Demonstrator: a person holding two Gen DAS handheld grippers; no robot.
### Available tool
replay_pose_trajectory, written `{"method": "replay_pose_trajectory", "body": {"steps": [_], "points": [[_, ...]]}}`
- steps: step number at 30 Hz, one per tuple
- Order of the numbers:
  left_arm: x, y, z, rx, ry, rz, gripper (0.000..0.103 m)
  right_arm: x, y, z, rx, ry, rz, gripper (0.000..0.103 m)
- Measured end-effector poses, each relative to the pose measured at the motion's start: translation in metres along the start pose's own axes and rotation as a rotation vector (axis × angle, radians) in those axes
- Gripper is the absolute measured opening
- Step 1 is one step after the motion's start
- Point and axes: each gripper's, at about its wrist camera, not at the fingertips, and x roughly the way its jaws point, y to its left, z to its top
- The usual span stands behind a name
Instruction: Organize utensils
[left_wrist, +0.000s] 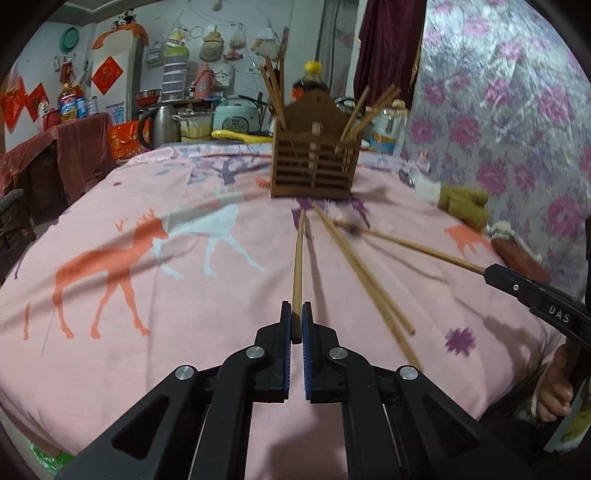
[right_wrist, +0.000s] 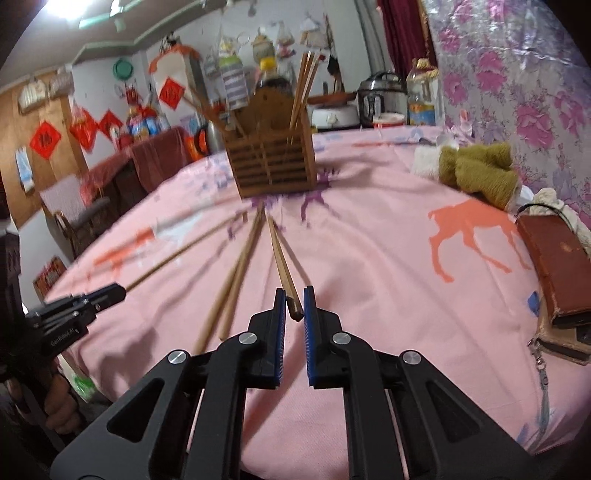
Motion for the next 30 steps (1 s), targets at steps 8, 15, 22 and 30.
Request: {"method": "replay_pose_trajectory", "body": {"steps": [8, 15, 22, 30], "points": [[-0.024, -0.006, 0.059, -0.003, -0.078, -0.018, 0.006, -0.018, -0.002, 0.058, 0.031, -0.095, 0.057, 0.01], [-0.029, -0.021, 0.076, 0.057, -0.098, -0.05, 0.006, -0.002, 0.0, 0.041, -0.059, 0.049, 0.078, 0.017], [-0.015, -0.019, 0.024, 0.109, -0.01, -0.048, 0.066, 0.02, -0.02, -0.008, -0.022, 0.211, 0.087, 0.026], [0.012, 0.002, -0.01, 0.056, 0.097, -0.037, 0.059, 0.007, -0.013, -0.016, -0.068, 0.122, 0.008, 0.064]]}}
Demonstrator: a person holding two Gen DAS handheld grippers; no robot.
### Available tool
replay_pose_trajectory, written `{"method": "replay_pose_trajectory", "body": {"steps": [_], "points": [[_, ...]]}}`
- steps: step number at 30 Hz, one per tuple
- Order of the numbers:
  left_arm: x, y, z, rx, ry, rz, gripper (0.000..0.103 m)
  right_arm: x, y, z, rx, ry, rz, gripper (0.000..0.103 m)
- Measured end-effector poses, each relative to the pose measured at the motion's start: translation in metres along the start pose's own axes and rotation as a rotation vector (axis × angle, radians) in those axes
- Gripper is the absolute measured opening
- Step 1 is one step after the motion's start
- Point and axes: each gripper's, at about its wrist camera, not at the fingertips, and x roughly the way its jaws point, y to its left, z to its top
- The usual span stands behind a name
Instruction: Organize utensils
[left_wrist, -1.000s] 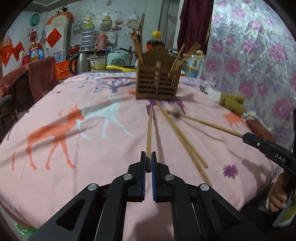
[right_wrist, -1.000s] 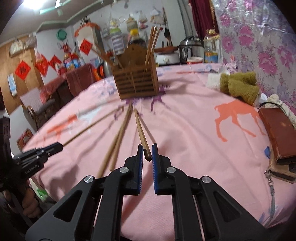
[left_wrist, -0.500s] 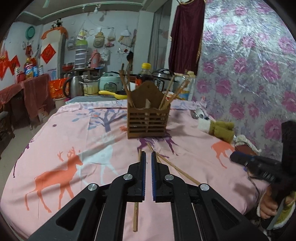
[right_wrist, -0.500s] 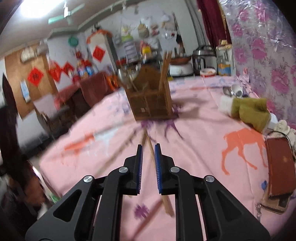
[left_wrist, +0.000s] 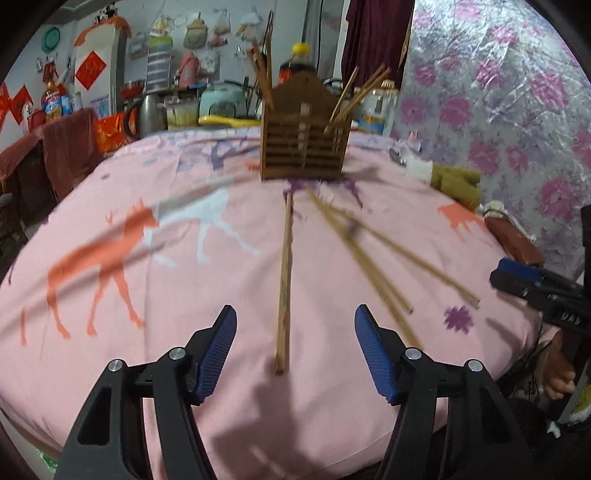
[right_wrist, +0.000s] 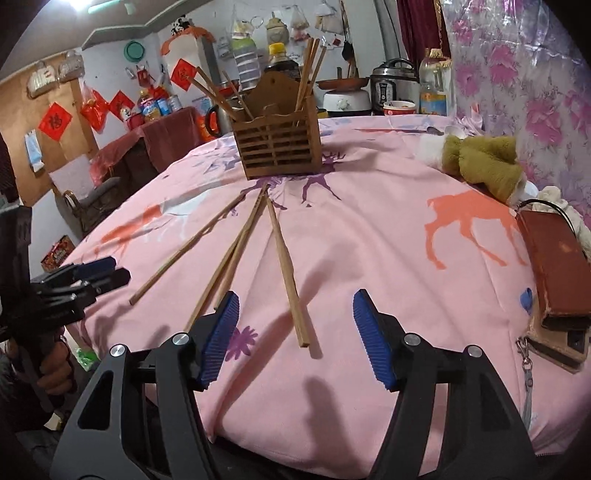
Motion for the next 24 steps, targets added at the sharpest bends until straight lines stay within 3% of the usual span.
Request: {"method": "replay_pose_trajectory", "body": {"steps": [3, 7, 11, 13, 14, 24], "points": [[0.009, -0.003, -0.007, 0.027, 0.027, 0.001, 0.043, 0.002, 0.003, -0.002, -0.022, 0.0, -0.027, 0.064], [0.023, -0.004, -0.017, 0.04, 0.07, -0.007, 0.04, 0.004, 0.007, -0.005, -0.049, 0.002, -0.053, 0.063], [0.022, -0.007, -0.02, 0.067, 0.049, 0.015, 0.038, 0.006, 0.006, -0.007, -0.047, 0.008, -0.061, 0.061], [0.021, -0.004, -0.02, 0.048, 0.047, 0.006, 0.023, 0.006, 0.006, -0.007, -0.042, 0.006, -0.058, 0.061], [0.021, -0.003, -0.019, 0.04, 0.051, -0.006, 0.007, 0.005, 0.005, -0.008, -0.038, 0.006, -0.052, 0.06], [0.012, -0.004, -0.012, 0.016, 0.03, -0.023, 0.006, 0.015, 0.011, -0.015, -0.06, 0.048, -0.054, 0.046]]}}
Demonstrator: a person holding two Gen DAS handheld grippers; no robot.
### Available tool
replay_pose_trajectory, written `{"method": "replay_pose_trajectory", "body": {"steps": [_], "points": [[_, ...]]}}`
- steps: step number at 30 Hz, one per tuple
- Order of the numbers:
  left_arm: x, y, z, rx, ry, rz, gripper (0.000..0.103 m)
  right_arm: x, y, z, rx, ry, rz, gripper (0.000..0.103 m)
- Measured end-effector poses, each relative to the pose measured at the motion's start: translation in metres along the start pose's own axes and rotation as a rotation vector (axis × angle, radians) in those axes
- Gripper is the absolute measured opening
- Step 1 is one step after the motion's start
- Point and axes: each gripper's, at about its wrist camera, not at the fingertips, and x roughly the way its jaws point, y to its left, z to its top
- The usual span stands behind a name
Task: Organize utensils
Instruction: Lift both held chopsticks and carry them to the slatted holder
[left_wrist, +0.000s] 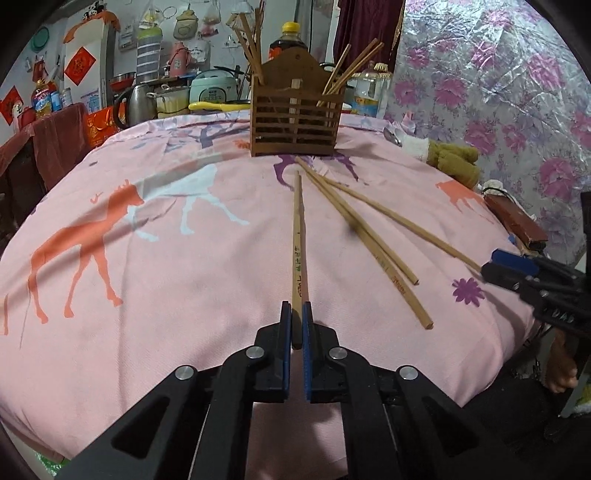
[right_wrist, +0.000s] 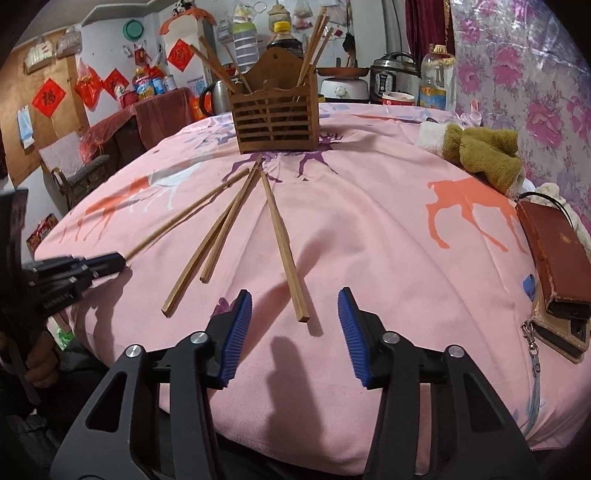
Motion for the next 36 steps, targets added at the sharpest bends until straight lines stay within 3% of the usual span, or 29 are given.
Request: {"method": "replay_pose_trajectory", "body": {"steps": [7, 18, 27, 31, 36], "points": [[-0.009, 0.001, 0.009, -0.013, -0.017, 0.006, 0.006, 0.015, -0.005, -0.001, 0.025, 0.061, -0.003, 0.009], [-0.04, 0.003, 0.033, -0.055, -0.084, 0.017, 0.006, -0.047, -0.015, 0.034, 0.1, -0.174, 0.02, 0.007], [-0.083, -0.011, 0.104, -0.031, -0.227, -0.02, 0.006, -0.081, 0.003, 0.095, 0.058, -0.312, 0.059, 0.007], [-0.083, -0.018, 0.141, -0.01, -0.252, -0.044, 0.006, -0.077, 0.008, 0.124, 0.023, -0.312, 0.088, 0.008], [-0.072, -0.018, 0.16, -0.017, -0.254, -0.077, 0.006, -0.04, 0.0, 0.113, 0.047, -0.173, 0.153, 0.016]]}}
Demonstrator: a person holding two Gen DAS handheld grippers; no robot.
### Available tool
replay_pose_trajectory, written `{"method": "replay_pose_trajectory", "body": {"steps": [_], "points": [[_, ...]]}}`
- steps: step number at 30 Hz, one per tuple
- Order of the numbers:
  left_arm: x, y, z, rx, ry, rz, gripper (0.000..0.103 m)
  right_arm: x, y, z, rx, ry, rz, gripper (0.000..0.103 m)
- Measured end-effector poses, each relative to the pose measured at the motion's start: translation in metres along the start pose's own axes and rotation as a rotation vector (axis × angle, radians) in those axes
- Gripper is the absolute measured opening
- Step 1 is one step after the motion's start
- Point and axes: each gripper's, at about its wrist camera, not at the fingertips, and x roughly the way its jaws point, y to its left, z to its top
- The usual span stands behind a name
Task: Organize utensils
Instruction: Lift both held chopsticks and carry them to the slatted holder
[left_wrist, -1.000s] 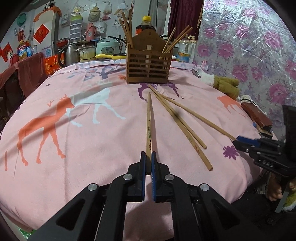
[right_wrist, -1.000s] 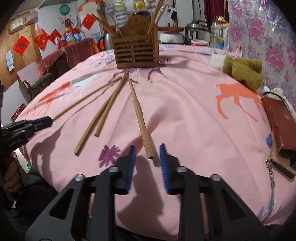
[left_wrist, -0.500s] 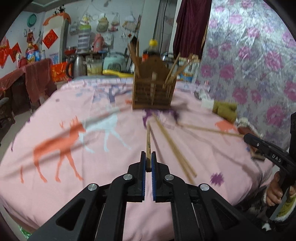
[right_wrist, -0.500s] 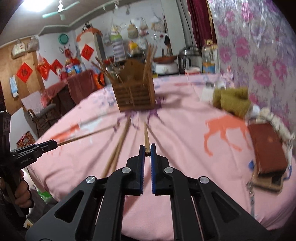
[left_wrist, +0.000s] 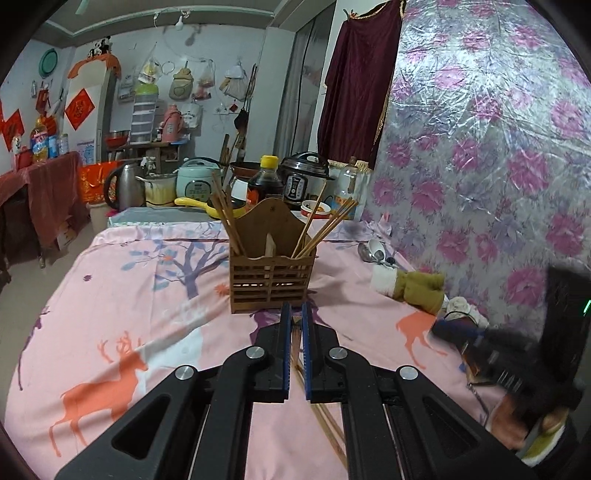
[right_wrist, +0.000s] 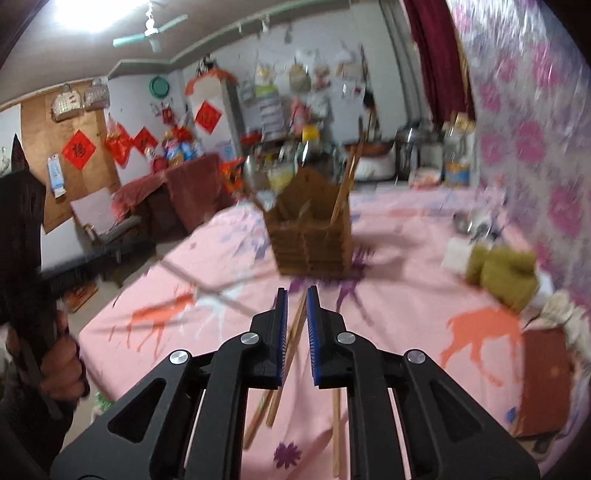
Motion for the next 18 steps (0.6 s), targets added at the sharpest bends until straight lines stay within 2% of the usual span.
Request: {"method": "replay_pose_trajectory", "body": {"steps": [2, 6, 10, 15, 18], "points": [[0.012, 0.004, 0.002, -0.021, 0.018, -0.009, 0.006, 0.012, -0.007, -0.017, 0.021, 0.059, 0.004, 0.023], [0.022, 0.007, 0.005, -0.032, 0.013, -0.01, 0.006, 0.023, -0.025, -0.052, 0.064, 0.164, -0.018, 0.024], [0.029, 0.007, 0.013, -0.033, 0.006, -0.013, 0.006, 0.024, -0.034, -0.078, 0.056, 0.249, -0.049, 0.038], [0.034, 0.005, 0.018, -0.028, -0.008, -0.007, 0.006, 0.029, -0.032, -0.101, 0.026, 0.335, -0.066, 0.038], [0.035, 0.005, 0.018, -0.034, -0.016, -0.004, 0.006, 0.037, -0.018, -0.111, -0.058, 0.361, -0.113, 0.034]]}}
